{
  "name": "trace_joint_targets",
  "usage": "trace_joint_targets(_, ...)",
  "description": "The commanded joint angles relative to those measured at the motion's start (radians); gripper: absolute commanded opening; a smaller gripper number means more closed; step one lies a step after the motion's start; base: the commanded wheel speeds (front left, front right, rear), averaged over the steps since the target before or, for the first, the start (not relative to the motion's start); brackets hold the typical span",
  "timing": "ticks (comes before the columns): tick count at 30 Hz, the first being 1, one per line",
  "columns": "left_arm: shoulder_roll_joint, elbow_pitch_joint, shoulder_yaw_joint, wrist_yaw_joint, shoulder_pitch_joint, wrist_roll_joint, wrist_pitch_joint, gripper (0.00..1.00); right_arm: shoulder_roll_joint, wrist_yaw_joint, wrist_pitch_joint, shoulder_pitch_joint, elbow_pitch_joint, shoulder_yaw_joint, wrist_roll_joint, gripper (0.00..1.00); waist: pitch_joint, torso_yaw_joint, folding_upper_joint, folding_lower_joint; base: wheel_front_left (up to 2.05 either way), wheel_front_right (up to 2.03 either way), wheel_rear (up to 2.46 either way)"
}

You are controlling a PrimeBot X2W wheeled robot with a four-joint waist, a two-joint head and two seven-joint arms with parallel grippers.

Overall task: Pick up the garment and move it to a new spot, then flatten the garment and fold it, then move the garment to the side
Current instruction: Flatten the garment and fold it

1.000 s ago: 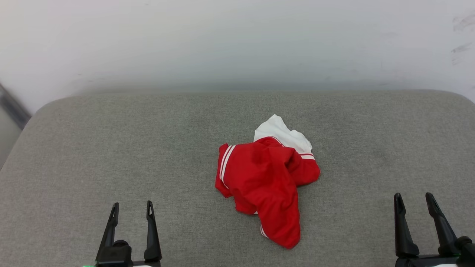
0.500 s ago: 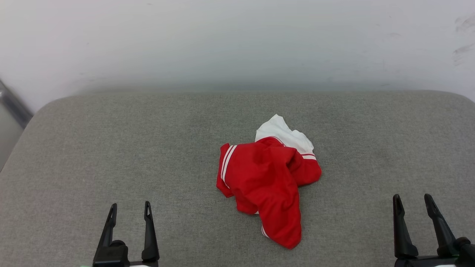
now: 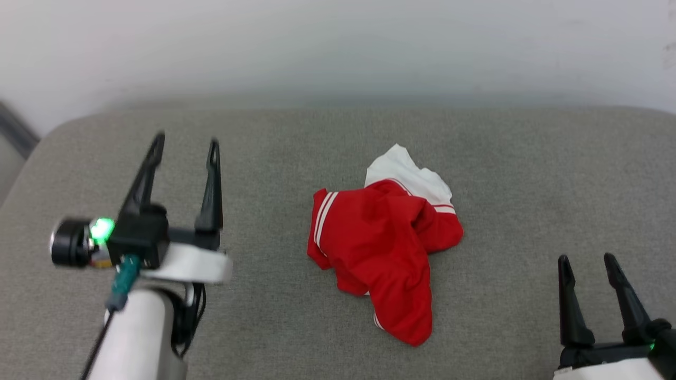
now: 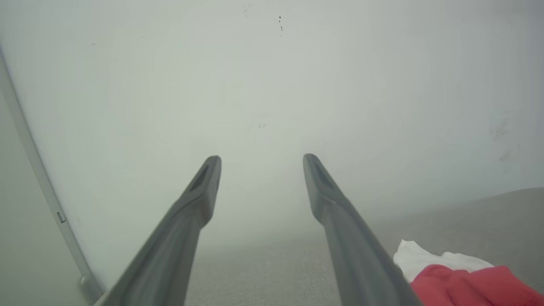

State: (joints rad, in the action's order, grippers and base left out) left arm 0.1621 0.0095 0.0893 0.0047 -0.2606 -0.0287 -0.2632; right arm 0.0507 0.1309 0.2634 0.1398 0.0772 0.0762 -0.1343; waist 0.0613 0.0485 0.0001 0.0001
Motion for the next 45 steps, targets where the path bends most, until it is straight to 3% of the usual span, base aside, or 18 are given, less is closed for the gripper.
trace_joint_targets(1, 0.001, 0.013, 0.0, -0.006, -0.029, 0.0, -0.002, 1.0, -0.001, 0.0, 0.002, -0.019, 0.007, 0.001, 0.006, 1.0, 0.032, -0.007, -0.0001, -0.0001, 0.0, 0.0, 0.0)
trace_joint_targets(11, 0.038, 0.197, 0.048, -0.103, -0.502, -0.015, -0.002, 1.0, -0.001, 0.0, 0.002, -0.118, 0.043, 0.0, 0.006, 1.0, 0.214, -0.051, -0.0001, -0.0001, 0.0, 0.0, 0.0)
trace_joint_targets(16, 0.058, 0.331, 0.125, -0.129, -0.724, -0.048, 0.077, 1.0, -0.001, 0.0, 0.002, -0.163, 0.06, -0.01, 0.002, 1.0, 0.29, -0.083, -0.0001, -0.0001, 0.0, 0.0, 0.0)
trace_joint_targets(19, 0.071, 0.391, 0.203, -0.132, -0.84, -0.083, 0.155, 1.0, -0.001, 0.0, 0.002, -0.187, 0.07, -0.009, -0.004, 1.0, 0.328, -0.103, -0.0001, -0.0001, 0.0, 0.0, 0.0)
trace_joint_targets(22, 0.091, 0.448, 0.354, -0.133, -0.935, -0.185, 0.261, 1.0, -0.001, 0.0, 0.002, -0.206, 0.078, -0.009, -0.01, 1.0, 0.364, -0.12, -0.0001, -0.0001, 0.0, 0.0, 0.0)
trace_joint_targets(28, 0.171, 0.502, 0.693, -0.133, -1.095, -0.485, 0.566, 1.0, -0.001, 0.0, 0.002, -0.242, 0.094, -0.019, -0.025, 1.0, 0.425, -0.154, -0.0001, -0.0001, 0.0, 0.0, 0.0)
trace_joint_targets(31, 0.21, 0.503, 0.812, -0.133, -1.155, -0.63, 0.699, 1.0, -0.001, 0.0, 0.002, -0.26, 0.102, -0.03, -0.032, 1.0, 0.454, -0.171, -0.0001, -0.0001, 0.0, 0.0, 0.0)
trace_joint_targets(38, 0.264, 0.515, 1.003, -0.133, -1.248, -0.877, 0.99, 1.0, -0.001, 0.0, 0.002, -0.293, 0.119, -0.055, -0.045, 1.0, 0.51, -0.212, -0.0001, -0.0001, 0.0, 0.0, 0.0)
trace_joint_targets(45, 0.309, 0.477, 1.153, -0.133, -1.261, -0.967, 1.137, 1.0, -0.001, 0.0, 0.002, -0.31, 0.125, -0.064, -0.058, 1.0, 0.543, -0.237, -0.0001, -0.0001, 0.0, 0.0, 0.0)
